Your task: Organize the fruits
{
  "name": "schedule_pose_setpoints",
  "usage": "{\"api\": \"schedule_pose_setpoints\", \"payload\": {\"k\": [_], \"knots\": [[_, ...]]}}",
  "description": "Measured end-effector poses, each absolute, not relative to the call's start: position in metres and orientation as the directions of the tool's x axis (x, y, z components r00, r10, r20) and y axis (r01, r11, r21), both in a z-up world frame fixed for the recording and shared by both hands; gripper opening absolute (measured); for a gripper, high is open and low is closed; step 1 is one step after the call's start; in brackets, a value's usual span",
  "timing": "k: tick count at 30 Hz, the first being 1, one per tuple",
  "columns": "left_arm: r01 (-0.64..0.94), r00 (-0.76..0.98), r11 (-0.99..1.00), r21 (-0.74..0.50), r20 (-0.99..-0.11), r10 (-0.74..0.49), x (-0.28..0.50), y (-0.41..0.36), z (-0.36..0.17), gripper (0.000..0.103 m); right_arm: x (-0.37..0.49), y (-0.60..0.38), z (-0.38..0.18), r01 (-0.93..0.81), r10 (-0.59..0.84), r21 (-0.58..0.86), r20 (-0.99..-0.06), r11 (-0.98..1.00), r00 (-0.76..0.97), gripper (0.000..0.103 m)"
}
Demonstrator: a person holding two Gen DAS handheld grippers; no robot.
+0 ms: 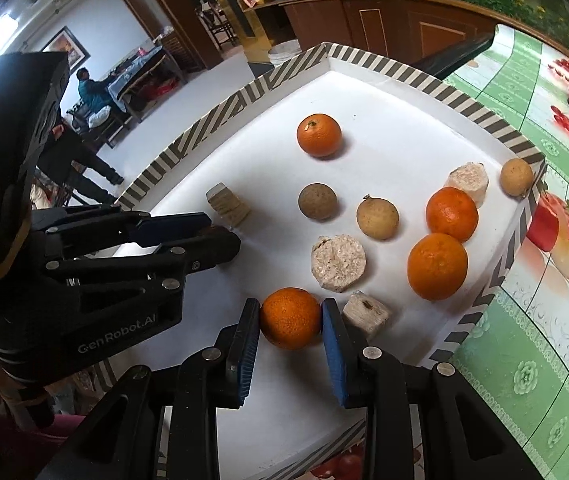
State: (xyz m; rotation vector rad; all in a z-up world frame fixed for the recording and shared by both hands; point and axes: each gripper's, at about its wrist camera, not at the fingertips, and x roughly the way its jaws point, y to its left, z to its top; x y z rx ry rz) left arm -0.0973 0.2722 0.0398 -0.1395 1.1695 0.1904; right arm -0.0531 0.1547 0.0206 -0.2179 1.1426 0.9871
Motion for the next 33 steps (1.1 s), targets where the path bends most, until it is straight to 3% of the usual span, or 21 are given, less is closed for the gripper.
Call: {"api": "schedule_pose_setpoints", "payload": {"k": [12,14,16,33], "knots": [[-0.251,0.396,0.968,0.027,-0.909,0.128,-0.098,0.271,0.056,0.029,-0.051,0.12,0.057,-0.731,0.594,0.336,-0.796,0.593,0.115,0.032],[-0.242,0.408,0.97,0.011,-0.906,0.111,-0.095,0.267,0.062,0.035,-0.051,0.113,0.062,-0.723,0.597,0.334,-0.791,0.604,0.134,0.032],[-0.237,0.433,0.971,-0.002,-0.895,0.104,-0.095,0.263,0.07,0.053,-0.049,0.105,0.067,-0.713,0.591,0.325,-0.791,0.622,0.155,0.032],[-0.18,0.502,0.984,0.001,-0.86,0.093,-0.09,0.23,0.102,0.053,-0.053,0.071,0.085,-0.651,0.583,0.313,-0.774,0.692,0.247,0.032]]}}
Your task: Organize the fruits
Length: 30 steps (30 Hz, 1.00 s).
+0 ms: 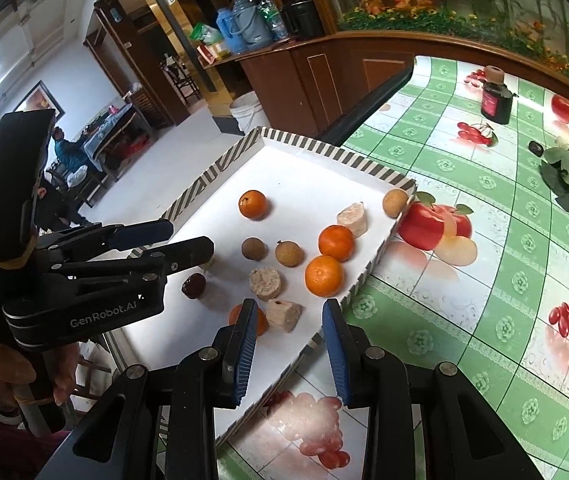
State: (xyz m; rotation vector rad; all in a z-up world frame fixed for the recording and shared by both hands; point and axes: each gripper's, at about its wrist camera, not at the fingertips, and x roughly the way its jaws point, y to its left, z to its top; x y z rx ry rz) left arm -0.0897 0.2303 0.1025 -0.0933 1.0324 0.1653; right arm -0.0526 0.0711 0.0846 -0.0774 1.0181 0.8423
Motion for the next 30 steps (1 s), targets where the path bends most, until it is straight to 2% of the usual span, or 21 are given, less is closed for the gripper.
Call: {"api": "schedule_pose_setpoints", "payload": {"k": [30], "knots": [[-0.186,0.493,0.982,0.024,-0.862,0.115,-0.0926,0.2246,0.1005,0.053,-0.0531,0.074,0.0784,-0.649,0.579,0.321,-0.783,0.69,0.228,0.032]]}}
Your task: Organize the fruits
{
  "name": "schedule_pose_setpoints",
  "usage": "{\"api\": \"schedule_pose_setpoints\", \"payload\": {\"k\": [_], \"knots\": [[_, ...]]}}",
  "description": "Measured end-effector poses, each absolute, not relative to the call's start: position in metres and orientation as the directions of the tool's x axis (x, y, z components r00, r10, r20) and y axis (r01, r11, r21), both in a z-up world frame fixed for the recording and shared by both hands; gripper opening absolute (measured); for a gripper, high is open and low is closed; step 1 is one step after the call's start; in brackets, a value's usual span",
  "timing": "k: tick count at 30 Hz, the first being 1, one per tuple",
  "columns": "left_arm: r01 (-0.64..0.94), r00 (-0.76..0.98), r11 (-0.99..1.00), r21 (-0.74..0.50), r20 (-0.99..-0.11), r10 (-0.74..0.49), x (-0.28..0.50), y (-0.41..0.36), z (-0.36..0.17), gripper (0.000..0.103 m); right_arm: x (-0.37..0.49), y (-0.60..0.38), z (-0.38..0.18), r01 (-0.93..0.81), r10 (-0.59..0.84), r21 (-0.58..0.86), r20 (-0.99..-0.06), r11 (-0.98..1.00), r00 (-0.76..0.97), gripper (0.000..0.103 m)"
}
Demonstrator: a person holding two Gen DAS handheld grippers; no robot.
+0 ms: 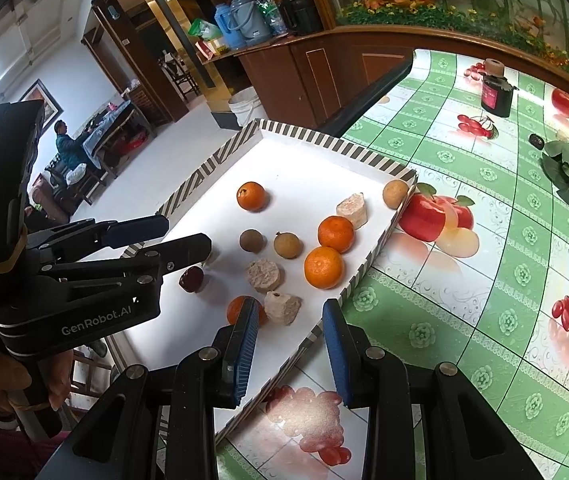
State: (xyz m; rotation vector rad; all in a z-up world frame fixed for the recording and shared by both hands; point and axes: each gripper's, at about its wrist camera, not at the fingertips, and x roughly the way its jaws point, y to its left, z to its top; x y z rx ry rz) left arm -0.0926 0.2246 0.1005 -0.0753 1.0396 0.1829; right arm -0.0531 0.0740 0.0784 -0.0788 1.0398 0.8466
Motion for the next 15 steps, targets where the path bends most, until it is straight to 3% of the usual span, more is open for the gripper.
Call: {"api": "schedule_pose_setpoints", "payload": {"k": [15], "knots": [[-0.176,0.523,0.983,0.056,-0.841,0.142,-0.0894,0.2187,0.1028,0.053,-0.0485,0.0688,0.0719,-0.631,0.578,0.337,-0.786,0.699,0.219,0.032]]}}
